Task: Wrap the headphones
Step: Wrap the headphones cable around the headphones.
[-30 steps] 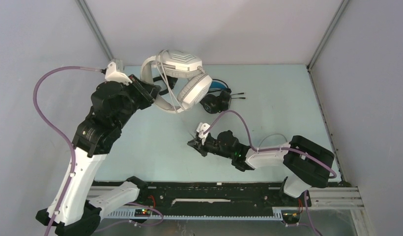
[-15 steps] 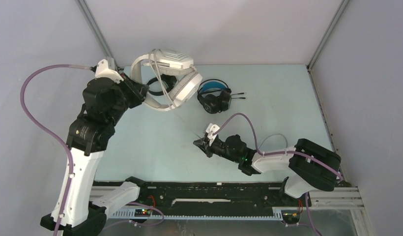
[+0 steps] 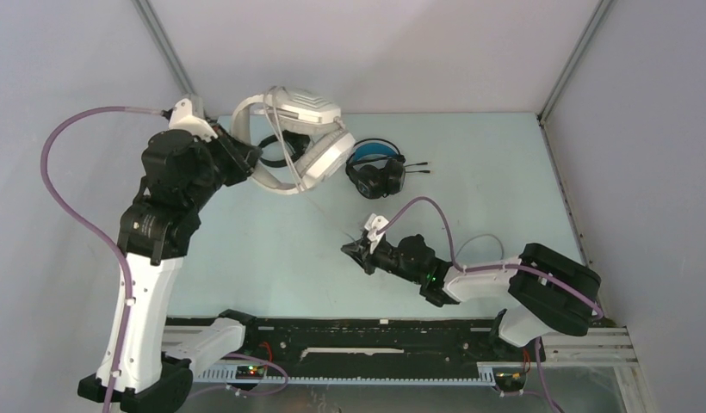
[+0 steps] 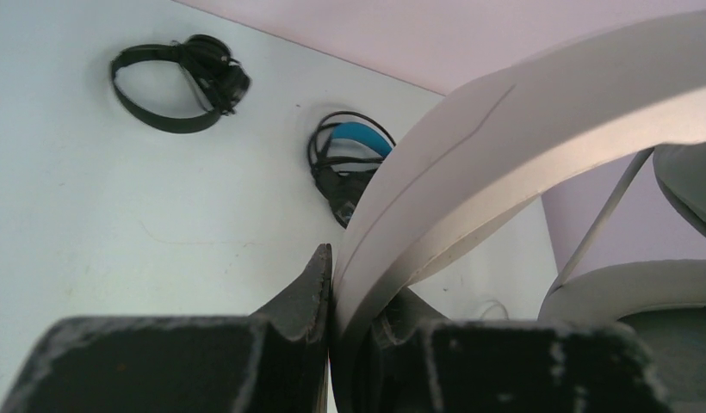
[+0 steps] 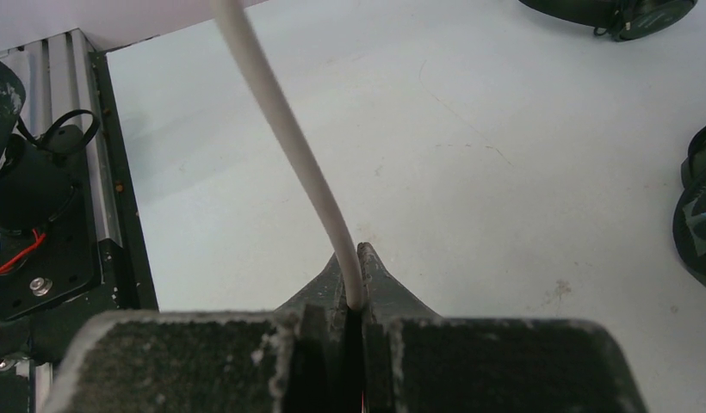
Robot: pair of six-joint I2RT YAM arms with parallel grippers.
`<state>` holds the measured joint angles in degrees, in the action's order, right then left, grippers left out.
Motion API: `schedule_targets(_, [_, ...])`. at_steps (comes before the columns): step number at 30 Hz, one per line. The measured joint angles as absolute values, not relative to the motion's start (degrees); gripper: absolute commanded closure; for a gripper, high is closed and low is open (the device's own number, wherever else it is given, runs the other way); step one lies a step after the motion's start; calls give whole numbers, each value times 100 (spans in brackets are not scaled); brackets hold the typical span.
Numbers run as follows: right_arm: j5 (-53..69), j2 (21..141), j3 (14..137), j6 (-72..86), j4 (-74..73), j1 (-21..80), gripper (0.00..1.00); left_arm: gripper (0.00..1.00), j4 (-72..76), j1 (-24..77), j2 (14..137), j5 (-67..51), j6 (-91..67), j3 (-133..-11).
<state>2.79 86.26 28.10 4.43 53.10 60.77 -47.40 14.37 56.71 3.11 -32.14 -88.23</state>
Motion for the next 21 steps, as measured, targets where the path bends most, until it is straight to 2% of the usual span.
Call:
schedule_targets(8, [729, 8313, 2788, 888, 5118, 5269, 100, 100, -4663, 1433, 5749, -917, -2421, -8820])
schedule_targets(15, [1262, 7848, 2790, 1347, 4759, 4351, 100, 100, -4803, 1433, 5811, -1337, -1527, -8643])
schedule_targets(21, [1726, 7369, 2818, 1577, 4108, 3948, 100, 100, -4807, 1466, 5813, -1890, -834, -8112])
